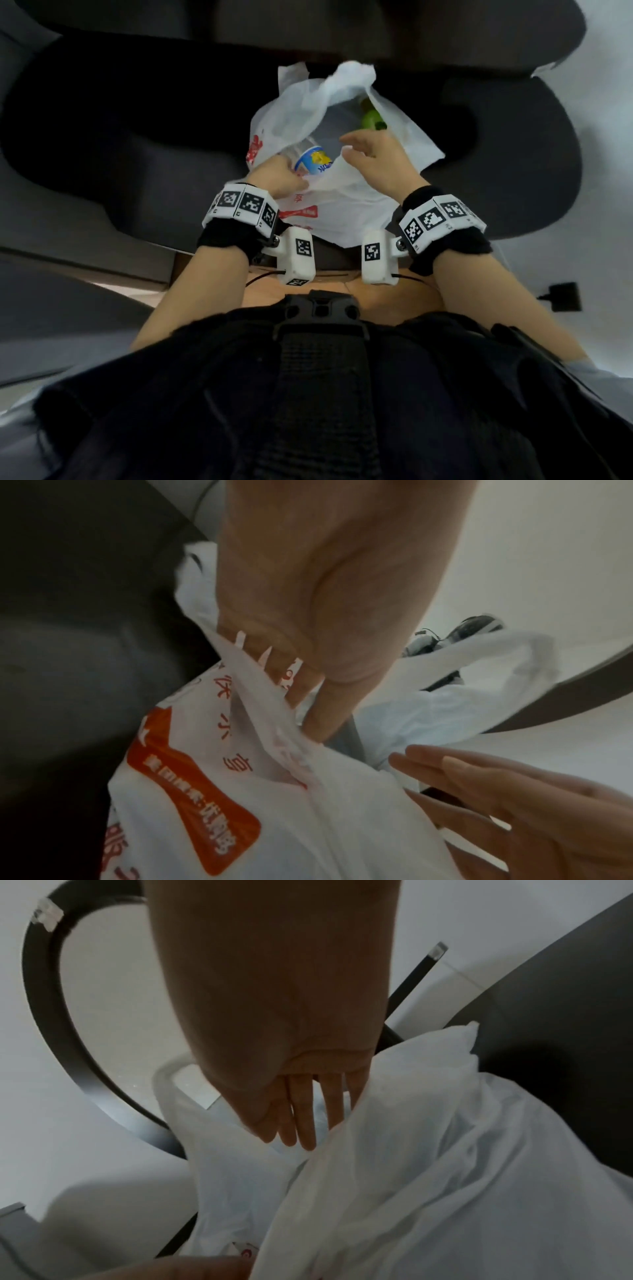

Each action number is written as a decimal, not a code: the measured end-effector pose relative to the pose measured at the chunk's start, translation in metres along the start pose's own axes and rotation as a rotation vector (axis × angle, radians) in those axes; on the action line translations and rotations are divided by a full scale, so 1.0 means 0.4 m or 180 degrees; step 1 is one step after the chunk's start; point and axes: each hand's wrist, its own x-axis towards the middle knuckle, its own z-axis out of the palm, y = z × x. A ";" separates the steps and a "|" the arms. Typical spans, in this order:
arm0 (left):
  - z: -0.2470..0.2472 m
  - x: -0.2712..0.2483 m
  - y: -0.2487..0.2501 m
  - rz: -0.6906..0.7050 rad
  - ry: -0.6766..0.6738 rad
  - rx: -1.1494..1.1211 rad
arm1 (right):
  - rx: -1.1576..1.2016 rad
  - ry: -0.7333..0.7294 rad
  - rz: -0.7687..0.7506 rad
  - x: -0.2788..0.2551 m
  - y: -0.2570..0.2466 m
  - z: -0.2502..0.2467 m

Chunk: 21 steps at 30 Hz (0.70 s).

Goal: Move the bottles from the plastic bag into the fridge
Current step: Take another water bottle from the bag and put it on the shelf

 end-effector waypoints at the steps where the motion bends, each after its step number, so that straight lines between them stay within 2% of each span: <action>1: 0.008 0.003 0.003 -0.0071 -0.0143 -0.0001 | -0.0087 -0.0159 -0.0007 0.012 0.007 -0.005; 3: 0.021 0.009 0.014 -0.0176 -0.0287 0.0027 | -0.0293 -0.0429 0.0073 0.037 0.023 -0.014; 8: 0.026 0.027 0.024 -0.0352 -0.0182 -0.0028 | -0.0570 -0.1211 0.0707 0.060 0.064 -0.032; 11: 0.019 0.027 0.024 -0.0338 -0.0384 -0.0196 | -0.0951 -0.1727 0.0877 0.060 0.076 -0.028; 13: 0.015 0.020 0.022 -0.0454 -0.0439 0.0044 | -0.1084 -0.1728 0.0952 0.062 0.076 -0.012; 17: -0.006 0.014 -0.004 -0.0811 -0.0126 0.0324 | -0.1081 -0.1496 0.0946 0.065 0.074 0.027; 21: -0.029 0.011 -0.029 -0.0935 -0.0045 -0.0415 | -0.1208 -0.1624 0.1039 0.043 0.065 0.057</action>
